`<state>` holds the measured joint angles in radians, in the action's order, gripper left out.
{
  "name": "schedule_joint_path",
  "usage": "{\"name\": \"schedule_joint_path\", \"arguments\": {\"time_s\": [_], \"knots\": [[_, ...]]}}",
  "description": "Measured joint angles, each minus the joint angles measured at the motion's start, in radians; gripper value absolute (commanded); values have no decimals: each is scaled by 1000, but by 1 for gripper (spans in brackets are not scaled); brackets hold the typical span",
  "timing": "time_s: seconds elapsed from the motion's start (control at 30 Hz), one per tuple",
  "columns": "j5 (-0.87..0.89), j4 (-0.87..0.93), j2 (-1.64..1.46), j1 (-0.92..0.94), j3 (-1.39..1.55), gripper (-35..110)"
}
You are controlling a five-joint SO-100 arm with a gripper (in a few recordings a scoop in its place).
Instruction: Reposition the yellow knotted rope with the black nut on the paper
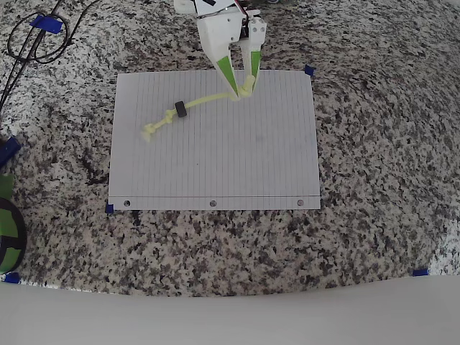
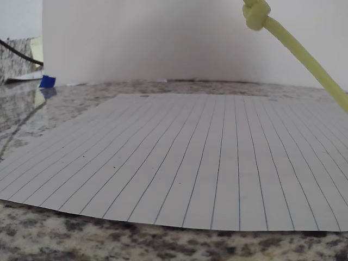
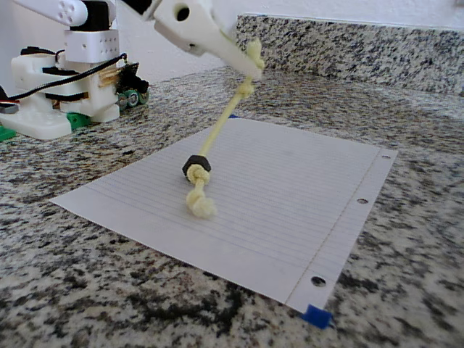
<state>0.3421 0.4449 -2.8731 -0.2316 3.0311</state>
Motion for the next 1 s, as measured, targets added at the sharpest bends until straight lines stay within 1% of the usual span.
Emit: {"name": "schedule_joint_path", "arguments": {"time_s": [0.2,0.37,1.0], "knots": [[115,0,-2,-11,17,0],[166,0,-2,-35,26,0],[175,17,-26,-127,35,0]]}}
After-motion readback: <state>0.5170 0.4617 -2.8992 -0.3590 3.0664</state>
